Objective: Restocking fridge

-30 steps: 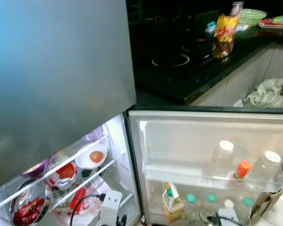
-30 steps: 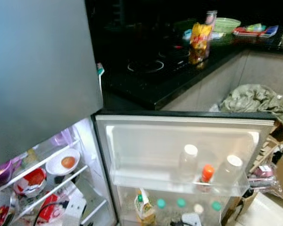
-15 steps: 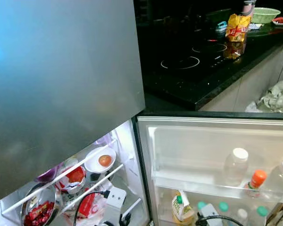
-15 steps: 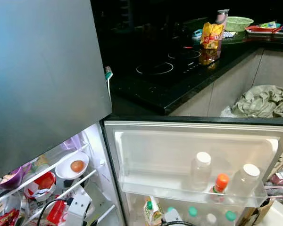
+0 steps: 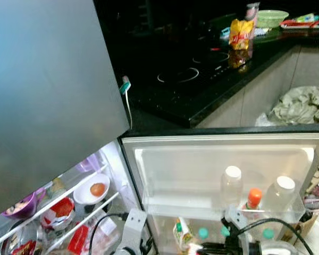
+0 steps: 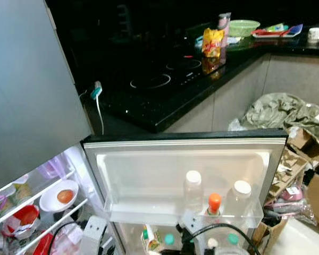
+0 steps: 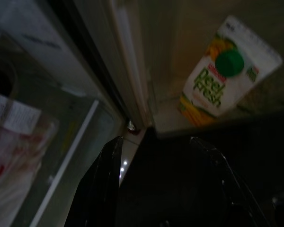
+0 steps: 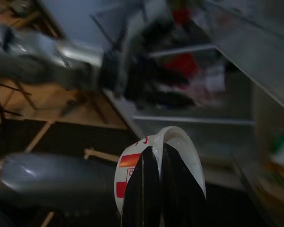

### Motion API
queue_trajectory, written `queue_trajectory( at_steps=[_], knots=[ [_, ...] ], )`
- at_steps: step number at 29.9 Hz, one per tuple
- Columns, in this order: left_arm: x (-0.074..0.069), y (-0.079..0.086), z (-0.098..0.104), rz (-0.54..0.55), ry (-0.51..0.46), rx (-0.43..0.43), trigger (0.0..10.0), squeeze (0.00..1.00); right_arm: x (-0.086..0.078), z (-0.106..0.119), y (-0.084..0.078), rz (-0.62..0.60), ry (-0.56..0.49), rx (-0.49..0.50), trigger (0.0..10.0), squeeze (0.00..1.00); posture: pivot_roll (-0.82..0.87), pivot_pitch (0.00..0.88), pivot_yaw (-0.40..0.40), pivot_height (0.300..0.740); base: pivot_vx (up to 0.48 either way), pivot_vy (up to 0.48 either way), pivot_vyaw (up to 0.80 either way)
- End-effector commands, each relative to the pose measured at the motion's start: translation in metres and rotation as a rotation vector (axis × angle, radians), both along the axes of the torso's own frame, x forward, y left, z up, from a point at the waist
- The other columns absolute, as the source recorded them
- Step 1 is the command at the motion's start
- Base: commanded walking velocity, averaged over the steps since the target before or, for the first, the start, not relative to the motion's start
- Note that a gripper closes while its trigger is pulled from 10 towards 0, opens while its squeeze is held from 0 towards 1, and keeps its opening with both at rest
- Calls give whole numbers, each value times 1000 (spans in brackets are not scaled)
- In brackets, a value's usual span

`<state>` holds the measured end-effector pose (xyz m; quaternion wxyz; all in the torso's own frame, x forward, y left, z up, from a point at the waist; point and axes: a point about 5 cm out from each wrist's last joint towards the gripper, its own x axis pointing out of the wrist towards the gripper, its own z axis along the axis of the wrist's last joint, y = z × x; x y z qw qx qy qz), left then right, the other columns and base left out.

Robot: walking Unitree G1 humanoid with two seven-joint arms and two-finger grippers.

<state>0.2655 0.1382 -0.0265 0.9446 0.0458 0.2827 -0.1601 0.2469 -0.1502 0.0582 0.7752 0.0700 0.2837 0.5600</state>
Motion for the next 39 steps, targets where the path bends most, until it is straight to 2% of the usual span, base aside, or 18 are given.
queue_trajectory(
  at_steps=[1,2,3,4,6,7,10,15,17,18,19,20,23,27,30,31,35,39],
  knots=[
    [-7,11,-6,31,22,17,10000,0,7,35,12,70,-47,113,10000,0,-152,99,106,740,0,0,0],
    [-7,11,-6,31,22,17,10000,0,7,35,12,70,-47,113,10000,0,-152,99,106,740,0,0,0],
    [-8,12,-6,40,21,18,10000,0,10,54,16,113,-75,168,10000,0,-149,101,104,740,0,0,0],
    [-8,12,-6,40,21,18,10000,0,10,54,16,113,-75,168,10000,0,-149,101,104,740,0,0,0],
    [-10,14,-7,49,19,19,10000,0,17,85,21,173,-118,245,10000,0,-142,102,92,740,0,0,0],
    [-10,14,-7,49,19,19,10000,0,17,85,21,173,-118,245,10000,0,-142,102,92,740,0,0,0],
    [-12,18,-9,67,17,23,10000,0,28,119,24,194,-200,326,10000,0,-132,102,74,740,0,0,0],
    [-14,21,-9,86,14,26,10000,0,37,141,28,172,-296,358,10000,0,-126,103,62,740,0,0,0],
    [-16,23,-10,89,13,29,10000,0,44,149,31,150,-402,287,10000,0,-120,104,51,740,0,0,0],
    [-16,23,-10,89,13,29,10000,0,44,149,31,150,-402,287,10000,0,-120,104,51,740,0,0,0],
    [-18,25,-11,90,13,32,10000,0,49,145,32,154,-478,160,10000,0,-120,104,50,740,0,0,0],
    [-18,25,-11,90,13,32,10000,0,49,145,32,154,-478,160,10000,0,-120,104,50,740,0,0,0],
    [-20,26,-12,93,13,34,10000,0,50,130,36,190,-500,24,10000,0,-112,109,44,740,0,0,0],
    [-20,27,-12,93,9,33,10000,0,49,124,40,215,-498,-6,10000,0,-108,111,40,740,0,0,0],
    [-19,29,-11,96,-1,31,10000,0,48,114,47,272,-519,-81,10000,0,-106,115,42,740,0,0,0],
    [-18,29,-9,97,-10,29,10000,0,50,106,53,295,-571,-145,10000,0,-107,118,43,740,0,0,0],
    [-16,29,-6,96,-39,18,10000,0,59,99,61,239,-680,-164,10000,0,-104,118,41,740,0,0,0],
    [-14,27,-2,85,-65,2,10000,0,62,93,65,214,-727,-183,10000,0,-102,121,41,740,0,0,0]
  ],
)
